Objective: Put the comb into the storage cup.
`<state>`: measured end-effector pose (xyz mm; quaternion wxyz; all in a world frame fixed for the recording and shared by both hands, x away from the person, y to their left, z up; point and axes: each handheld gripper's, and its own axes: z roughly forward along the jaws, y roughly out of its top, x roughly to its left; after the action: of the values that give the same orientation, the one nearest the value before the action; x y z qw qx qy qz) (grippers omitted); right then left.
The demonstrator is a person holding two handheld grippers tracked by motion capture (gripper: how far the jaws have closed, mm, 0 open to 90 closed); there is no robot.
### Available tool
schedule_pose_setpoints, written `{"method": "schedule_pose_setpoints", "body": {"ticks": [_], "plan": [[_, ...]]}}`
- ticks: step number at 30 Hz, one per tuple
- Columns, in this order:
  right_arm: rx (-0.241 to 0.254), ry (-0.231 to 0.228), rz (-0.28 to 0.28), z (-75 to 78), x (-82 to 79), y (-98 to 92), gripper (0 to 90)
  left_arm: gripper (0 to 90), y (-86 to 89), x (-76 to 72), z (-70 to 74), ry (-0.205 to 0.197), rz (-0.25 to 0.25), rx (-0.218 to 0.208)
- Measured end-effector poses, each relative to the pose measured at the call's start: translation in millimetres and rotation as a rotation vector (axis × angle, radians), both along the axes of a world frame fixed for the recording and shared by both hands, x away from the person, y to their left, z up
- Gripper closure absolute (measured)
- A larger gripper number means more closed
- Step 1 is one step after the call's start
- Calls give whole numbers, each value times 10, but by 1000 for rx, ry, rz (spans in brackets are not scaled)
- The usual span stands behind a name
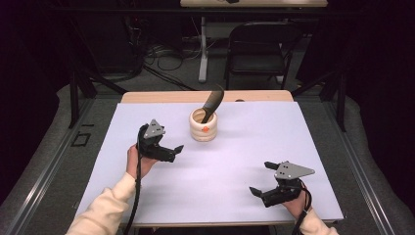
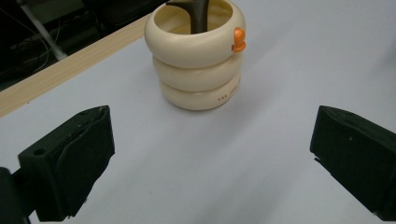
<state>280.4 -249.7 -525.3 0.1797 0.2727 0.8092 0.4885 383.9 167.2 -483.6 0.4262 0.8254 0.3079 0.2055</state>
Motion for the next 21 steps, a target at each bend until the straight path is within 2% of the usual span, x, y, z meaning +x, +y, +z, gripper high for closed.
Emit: {"method": "schedule_pose_setpoints", "body": {"ticks": [6, 15, 21], "plan": [[1, 3, -1, -2, 1, 1, 0, 0, 45, -81, -39, -6, 11, -5], [1, 9, 1, -3, 2, 1, 0, 0, 103, -211, -103, 6, 10, -2], [0, 10, 0, -3, 1, 2, 0, 0, 149, -303, -108, 2, 12, -18]]}}
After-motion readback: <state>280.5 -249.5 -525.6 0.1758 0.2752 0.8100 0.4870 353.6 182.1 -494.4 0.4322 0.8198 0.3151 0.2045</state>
